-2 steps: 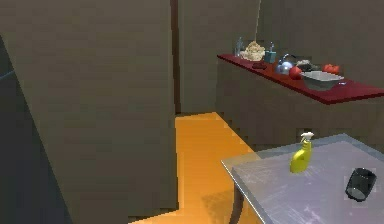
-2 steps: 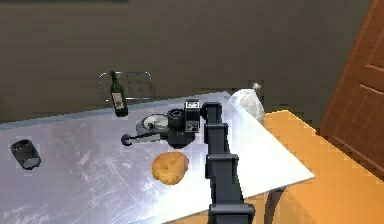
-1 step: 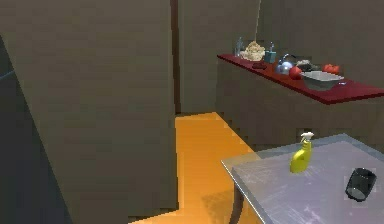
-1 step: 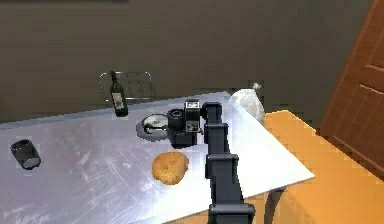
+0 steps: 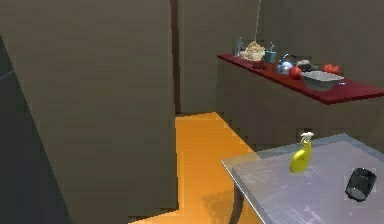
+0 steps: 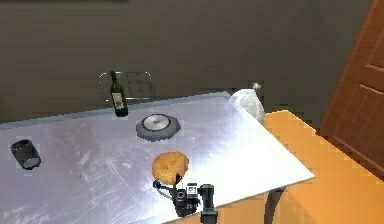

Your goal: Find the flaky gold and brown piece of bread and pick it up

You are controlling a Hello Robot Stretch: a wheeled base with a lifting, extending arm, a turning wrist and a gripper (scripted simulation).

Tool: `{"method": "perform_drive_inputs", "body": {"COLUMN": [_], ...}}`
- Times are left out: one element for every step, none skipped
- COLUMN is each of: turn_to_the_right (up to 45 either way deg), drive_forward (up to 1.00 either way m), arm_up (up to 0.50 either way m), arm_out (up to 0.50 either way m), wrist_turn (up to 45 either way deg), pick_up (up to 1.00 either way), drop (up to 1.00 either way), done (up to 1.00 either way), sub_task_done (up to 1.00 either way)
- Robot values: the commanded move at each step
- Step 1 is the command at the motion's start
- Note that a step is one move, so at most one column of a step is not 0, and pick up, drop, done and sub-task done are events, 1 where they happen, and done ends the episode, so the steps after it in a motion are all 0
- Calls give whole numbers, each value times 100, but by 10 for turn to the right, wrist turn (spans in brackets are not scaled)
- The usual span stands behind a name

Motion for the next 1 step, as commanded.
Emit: {"method": "perform_drive_inputs", "body": {"turn_to_the_right": [0], "drive_forward": [0], "arm_up": [0], "arm_out": [0], "wrist_turn": [0], "pick_up": [100], "drop": [0], "done": [0], "sub_task_done": [0]}}
